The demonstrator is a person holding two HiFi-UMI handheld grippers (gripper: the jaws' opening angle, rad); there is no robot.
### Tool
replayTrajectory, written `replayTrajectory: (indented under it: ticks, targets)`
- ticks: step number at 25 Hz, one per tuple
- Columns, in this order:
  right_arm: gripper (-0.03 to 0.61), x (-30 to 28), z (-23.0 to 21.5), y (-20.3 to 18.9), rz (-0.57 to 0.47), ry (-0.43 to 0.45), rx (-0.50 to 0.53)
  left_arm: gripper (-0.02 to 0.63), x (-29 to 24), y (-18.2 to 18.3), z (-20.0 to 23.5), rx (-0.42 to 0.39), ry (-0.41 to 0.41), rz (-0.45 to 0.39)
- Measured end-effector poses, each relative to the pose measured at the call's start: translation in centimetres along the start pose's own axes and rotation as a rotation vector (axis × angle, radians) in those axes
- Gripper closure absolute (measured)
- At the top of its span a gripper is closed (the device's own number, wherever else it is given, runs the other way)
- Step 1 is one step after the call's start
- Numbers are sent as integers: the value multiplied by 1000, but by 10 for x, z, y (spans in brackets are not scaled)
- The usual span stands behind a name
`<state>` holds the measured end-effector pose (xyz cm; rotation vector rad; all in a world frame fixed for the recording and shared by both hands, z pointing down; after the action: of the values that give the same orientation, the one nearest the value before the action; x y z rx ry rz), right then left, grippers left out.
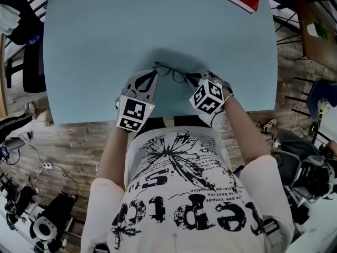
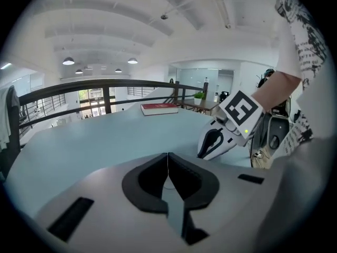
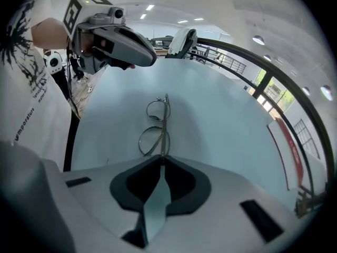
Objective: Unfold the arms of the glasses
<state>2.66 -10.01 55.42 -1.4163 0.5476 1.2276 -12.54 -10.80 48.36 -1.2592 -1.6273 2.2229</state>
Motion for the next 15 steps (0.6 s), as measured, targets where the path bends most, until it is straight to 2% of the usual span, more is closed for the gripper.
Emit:
replayTrajectory:
  ticks: [4, 8, 12, 15]
  targets:
    - [541, -1, -1, -2, -1, 17, 44, 594, -19, -8, -8, -87, -101, 117]
    - [541, 1, -3, -4, 9, 34, 69, 592, -41, -5, -18, -277, -219, 243]
    - [541, 2, -5, -8, 12, 38, 81, 589, -61, 2, -27, -405, -336, 338]
    - [541, 3, -4, -10, 14, 49, 88, 541, -73, 2, -36, -515, -428, 428]
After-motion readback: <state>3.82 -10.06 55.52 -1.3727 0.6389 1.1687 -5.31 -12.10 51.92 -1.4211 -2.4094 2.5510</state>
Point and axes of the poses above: the fingertips, and each gripper's own axes: x backward along the fingers, z to its left, y out of its top, the point moved 5 cm from there along x, backward along the fingers, and after that the axes turned 4 degrees about -y, right-handed, at the moved point
